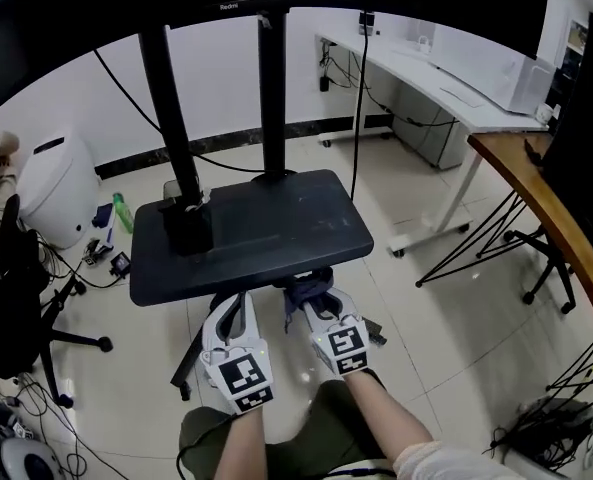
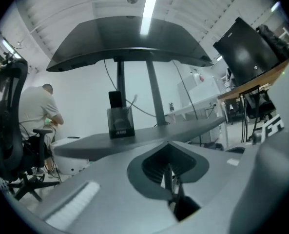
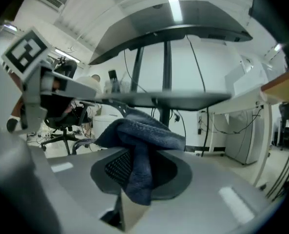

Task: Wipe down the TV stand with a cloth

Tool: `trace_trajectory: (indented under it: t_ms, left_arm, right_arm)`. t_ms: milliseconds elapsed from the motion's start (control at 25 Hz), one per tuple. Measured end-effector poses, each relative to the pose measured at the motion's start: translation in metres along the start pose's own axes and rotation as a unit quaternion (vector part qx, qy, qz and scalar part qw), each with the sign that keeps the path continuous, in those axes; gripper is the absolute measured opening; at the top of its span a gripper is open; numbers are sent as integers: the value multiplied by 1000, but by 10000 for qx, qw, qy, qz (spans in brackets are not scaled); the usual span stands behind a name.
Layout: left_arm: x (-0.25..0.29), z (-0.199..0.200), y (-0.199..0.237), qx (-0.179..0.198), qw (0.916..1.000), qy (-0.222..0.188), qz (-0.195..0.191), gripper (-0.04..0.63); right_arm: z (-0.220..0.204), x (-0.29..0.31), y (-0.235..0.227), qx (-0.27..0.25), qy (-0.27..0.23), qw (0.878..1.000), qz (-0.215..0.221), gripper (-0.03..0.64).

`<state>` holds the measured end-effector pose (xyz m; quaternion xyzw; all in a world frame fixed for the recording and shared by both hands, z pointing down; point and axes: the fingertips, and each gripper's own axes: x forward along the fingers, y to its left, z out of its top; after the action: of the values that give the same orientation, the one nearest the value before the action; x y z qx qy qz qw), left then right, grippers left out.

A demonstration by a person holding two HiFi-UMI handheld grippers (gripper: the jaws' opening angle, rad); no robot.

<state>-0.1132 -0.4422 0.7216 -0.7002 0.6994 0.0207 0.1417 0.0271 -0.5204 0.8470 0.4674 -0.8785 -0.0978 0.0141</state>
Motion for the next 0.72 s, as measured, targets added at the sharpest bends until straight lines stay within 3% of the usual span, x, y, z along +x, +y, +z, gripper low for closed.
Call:
trace_trajectory:
  t_ms: [120, 280, 360, 440, 560, 720]
  left_arm:
    - [11, -47, -6, -93, 9996, 244, 78, 281]
    - [26, -59, -4, -183, 9994, 281, -25, 281]
    - [38, -71, -9, -214, 9991, 363, -22, 281]
    - [51, -79, -13, -190, 9987, 468, -19, 284]
    - [63, -93, -18, -14, 9971, 764, 31, 284]
    - [69, -132, -25, 225, 9917, 1261, 106, 288]
  right_arm:
    - [-39, 76, -20, -140, -1, 9998, 109, 86]
    - [-2, 147, -42, -266, -342, 9990, 89, 86]
    - [-12, 168, -53, -323, -234, 9992, 45, 86]
    - [-55, 185, -60, -372, 127, 9992, 91, 86]
    - [-153, 207, -63, -359, 912, 9948, 278, 86]
    - [-296, 217, -40, 51, 2101, 9749, 740, 86]
